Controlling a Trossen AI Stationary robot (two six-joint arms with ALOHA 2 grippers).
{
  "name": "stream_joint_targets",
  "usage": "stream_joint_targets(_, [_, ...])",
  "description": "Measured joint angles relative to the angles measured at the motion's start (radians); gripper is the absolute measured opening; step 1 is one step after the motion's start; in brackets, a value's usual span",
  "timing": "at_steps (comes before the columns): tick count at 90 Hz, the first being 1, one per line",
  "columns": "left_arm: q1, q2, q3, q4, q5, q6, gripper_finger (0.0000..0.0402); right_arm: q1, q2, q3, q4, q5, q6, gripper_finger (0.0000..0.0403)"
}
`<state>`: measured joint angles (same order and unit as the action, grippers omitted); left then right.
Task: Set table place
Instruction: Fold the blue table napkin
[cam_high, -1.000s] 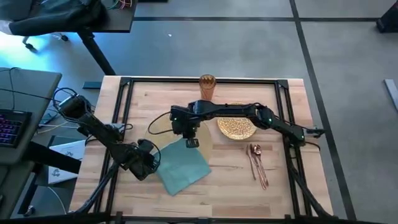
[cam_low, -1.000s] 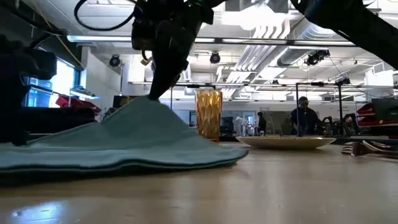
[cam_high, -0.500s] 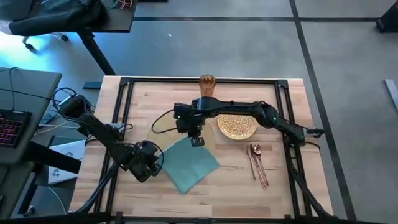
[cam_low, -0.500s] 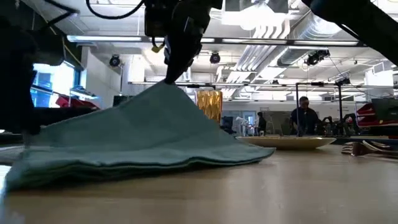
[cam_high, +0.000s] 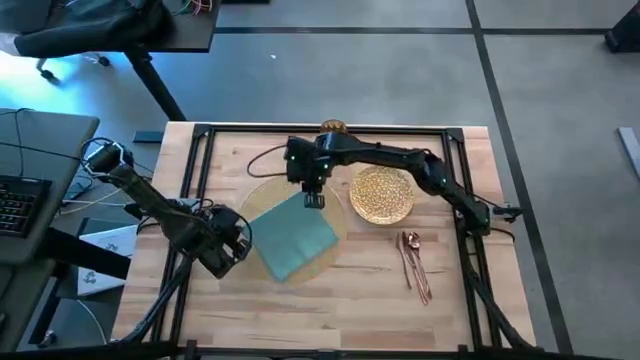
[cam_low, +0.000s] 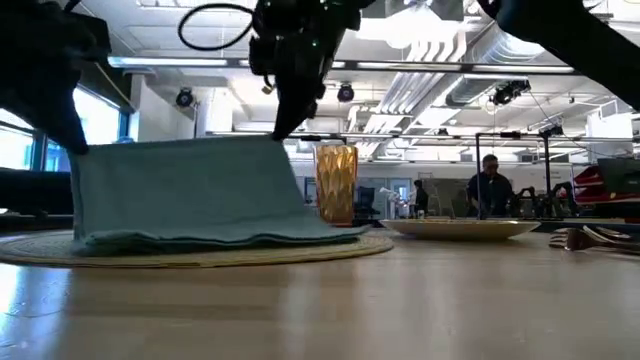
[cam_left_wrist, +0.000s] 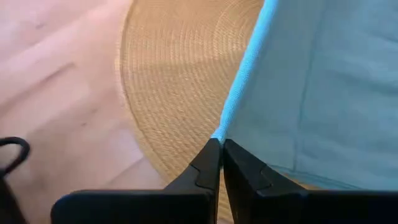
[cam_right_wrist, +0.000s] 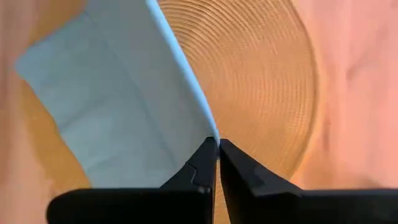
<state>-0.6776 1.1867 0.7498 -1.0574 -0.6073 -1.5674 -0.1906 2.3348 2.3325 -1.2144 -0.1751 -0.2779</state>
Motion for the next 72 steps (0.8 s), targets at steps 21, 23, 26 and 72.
stream_joint_targets(21, [0.011,0.007,0.001,0.363,0.062,0.283,0.0000,0.006,-0.001,-0.061,-0.120,-0.078,-0.208,0.0000])
stream_joint_targets(23, [0.011,0.019,0.001,0.392,0.068,0.295,0.0000,0.006,-0.001,-0.074,-0.119,-0.086,-0.207,0.0000])
stream_joint_targets(26, [0.012,0.039,0.001,0.424,0.074,0.304,0.0000,0.005,-0.001,-0.092,-0.110,-0.095,-0.196,0.0000])
stream_joint_targets(72, [0.089,0.193,0.000,0.624,0.162,0.368,0.0000,-0.027,-0.003,-0.155,-0.003,-0.390,-0.187,0.0034])
